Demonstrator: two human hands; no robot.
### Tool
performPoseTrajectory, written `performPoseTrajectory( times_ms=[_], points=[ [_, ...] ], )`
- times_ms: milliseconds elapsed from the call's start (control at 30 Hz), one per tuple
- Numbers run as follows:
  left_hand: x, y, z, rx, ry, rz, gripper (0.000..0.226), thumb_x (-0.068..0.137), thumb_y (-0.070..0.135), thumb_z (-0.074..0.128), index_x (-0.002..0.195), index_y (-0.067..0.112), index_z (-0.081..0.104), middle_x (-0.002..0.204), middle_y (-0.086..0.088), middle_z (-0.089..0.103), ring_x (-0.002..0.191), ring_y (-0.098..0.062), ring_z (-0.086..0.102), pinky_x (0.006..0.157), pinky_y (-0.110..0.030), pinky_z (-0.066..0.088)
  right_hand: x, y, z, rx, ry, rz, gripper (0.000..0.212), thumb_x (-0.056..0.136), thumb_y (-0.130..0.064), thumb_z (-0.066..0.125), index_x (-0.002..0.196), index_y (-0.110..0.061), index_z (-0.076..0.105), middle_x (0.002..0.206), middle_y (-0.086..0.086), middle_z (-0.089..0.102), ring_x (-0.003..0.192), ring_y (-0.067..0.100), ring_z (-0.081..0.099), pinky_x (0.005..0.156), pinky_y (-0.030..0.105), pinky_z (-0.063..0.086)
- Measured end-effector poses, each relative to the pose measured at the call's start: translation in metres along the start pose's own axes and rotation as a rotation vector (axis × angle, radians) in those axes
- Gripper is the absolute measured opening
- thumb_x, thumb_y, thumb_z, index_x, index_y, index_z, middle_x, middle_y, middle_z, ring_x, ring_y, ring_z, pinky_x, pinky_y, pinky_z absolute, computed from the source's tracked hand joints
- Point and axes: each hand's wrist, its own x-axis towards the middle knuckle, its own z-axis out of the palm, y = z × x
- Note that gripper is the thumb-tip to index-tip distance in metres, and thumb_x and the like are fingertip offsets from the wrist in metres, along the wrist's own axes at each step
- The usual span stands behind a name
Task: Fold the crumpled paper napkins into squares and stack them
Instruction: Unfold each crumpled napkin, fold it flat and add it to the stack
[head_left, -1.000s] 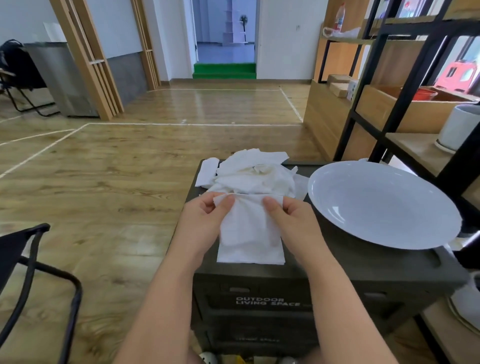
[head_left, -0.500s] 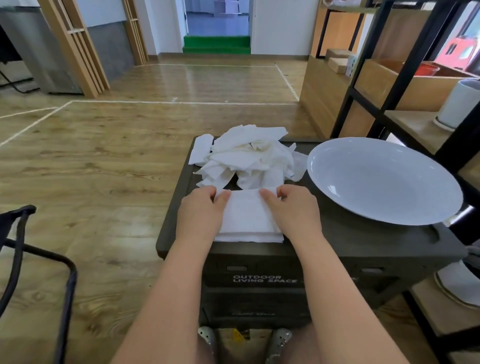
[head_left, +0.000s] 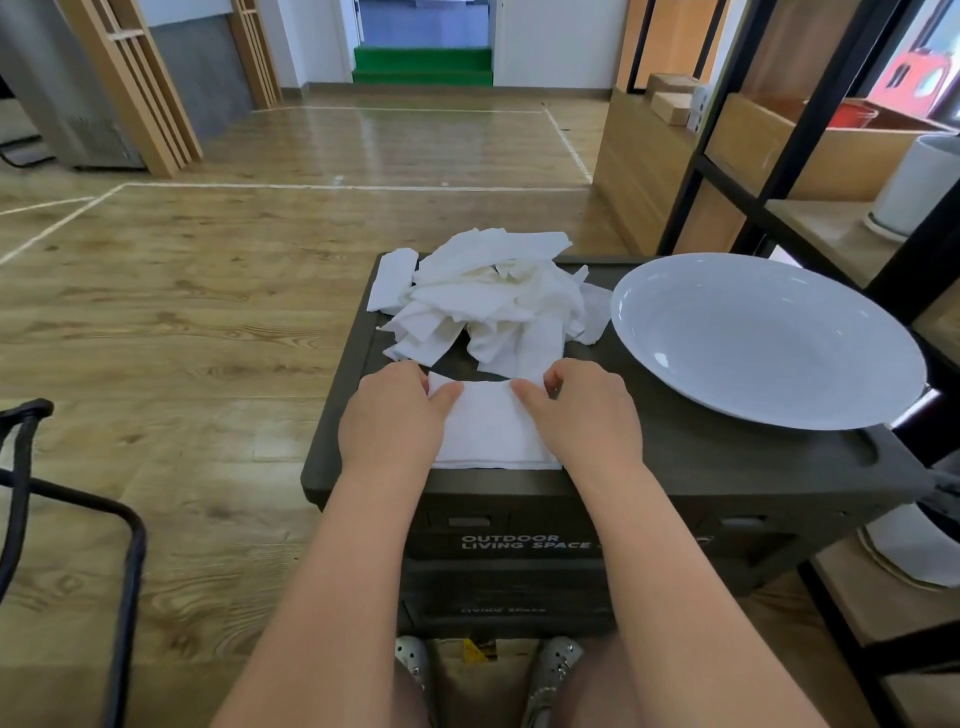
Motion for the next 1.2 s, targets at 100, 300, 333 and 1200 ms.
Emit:
performPoseTrajectory(
  times_ms=[100, 300, 333, 1200],
  points=[
    [-0.001, 0.002, -0.001, 0.046, -0.008, -0.004, 0.034, 0.092, 0.046, 0.053, 0.078, 0.015, 0.052, 0.071, 0.001, 0.052, 0.071, -0.019, 0.051, 0.056, -0.028, 0.033, -0.001, -0.001, 0.002, -0.018, 0.009, 0.002, 0.035, 0.090, -0.049, 0.055, 0.075, -0.018, 0.055, 0.065, -0.006, 0.051, 0.057, 0.009, 0.047, 0.050, 0.016, 0.032],
    [-0.006, 0.005, -0.002, 0.119, -0.012, -0.046, 0.035, 0.091, 0.047, 0.055, 0.086, 0.013, 0.056, 0.084, -0.003, 0.058, 0.075, -0.020, 0.051, 0.061, -0.031, 0.036, -0.001, -0.002, 0.004, -0.032, -0.004, 0.010, 0.031, 0.090, -0.047, 0.055, 0.076, -0.020, 0.052, 0.066, -0.007, 0.049, 0.058, 0.007, 0.044, 0.049, 0.018, 0.028],
    [-0.006, 0.006, -0.002, 0.118, -0.013, -0.053, 0.035, 0.091, 0.047, 0.055, 0.087, 0.013, 0.057, 0.084, -0.003, 0.058, 0.075, -0.019, 0.050, 0.061, -0.031, 0.036, -0.002, -0.002, 0.004, -0.029, -0.006, 0.016, 0.030, 0.090, -0.047, 0.056, 0.077, -0.020, 0.051, 0.066, -0.007, 0.048, 0.057, 0.007, 0.043, 0.049, 0.019, 0.027],
    [0.000, 0.004, 0.001, -0.183, -0.094, 0.135, 0.007, 0.084, 0.037, 0.066, 0.080, 0.033, 0.061, 0.074, 0.015, 0.059, 0.071, 0.001, 0.054, 0.062, -0.018, 0.043, -0.005, -0.012, 0.001, 0.008, -0.079, -0.027, 0.016, 0.093, -0.039, 0.051, 0.103, -0.028, 0.059, 0.089, -0.011, 0.057, 0.078, 0.007, 0.052, 0.066, 0.019, 0.044]
  ],
)
